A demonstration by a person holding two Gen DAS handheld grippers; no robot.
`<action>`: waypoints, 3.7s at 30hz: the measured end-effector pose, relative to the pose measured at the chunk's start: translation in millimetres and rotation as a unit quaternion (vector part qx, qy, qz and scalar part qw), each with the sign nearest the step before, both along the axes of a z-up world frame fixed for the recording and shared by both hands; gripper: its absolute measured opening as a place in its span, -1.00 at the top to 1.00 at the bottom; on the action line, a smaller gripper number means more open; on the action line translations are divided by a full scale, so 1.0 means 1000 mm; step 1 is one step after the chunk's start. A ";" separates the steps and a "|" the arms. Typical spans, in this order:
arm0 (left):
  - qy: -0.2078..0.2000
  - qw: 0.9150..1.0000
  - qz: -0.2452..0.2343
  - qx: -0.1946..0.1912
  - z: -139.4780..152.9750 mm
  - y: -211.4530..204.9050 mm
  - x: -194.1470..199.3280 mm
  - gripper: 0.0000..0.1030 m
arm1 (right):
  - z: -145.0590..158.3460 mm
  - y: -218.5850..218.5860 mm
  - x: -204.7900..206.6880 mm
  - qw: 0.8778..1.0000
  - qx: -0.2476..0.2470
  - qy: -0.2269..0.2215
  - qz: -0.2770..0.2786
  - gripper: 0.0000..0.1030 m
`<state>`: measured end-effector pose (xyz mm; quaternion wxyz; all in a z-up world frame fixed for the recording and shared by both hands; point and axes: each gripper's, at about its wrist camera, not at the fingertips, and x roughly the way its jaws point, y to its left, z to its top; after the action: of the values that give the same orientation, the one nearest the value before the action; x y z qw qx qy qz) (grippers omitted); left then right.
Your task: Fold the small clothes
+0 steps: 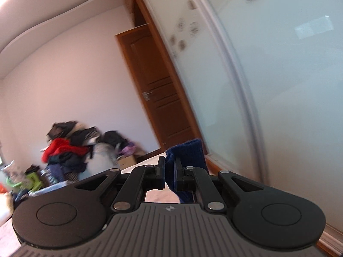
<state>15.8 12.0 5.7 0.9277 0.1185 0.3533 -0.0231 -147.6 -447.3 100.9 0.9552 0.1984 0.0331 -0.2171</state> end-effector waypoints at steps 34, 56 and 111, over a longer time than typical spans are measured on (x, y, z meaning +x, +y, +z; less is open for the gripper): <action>0.015 0.999 0.049 -0.009 -0.007 0.044 0.023 -1.00 | -0.001 0.256 0.207 0.935 -0.010 0.091 0.343 0.82; 0.022 0.997 0.070 -0.012 -0.011 0.072 0.017 -1.00 | -0.044 0.365 0.265 0.889 -0.044 0.178 0.419 0.81; -0.019 0.979 0.203 -0.019 0.017 0.172 -0.026 -1.00 | -0.012 0.407 0.127 0.719 -0.087 0.216 0.655 0.88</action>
<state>-10.7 184.1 23.1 0.9215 0.0275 0.3521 0.1614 -21.0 -40.6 88.5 0.8391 -0.0091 0.3412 0.4236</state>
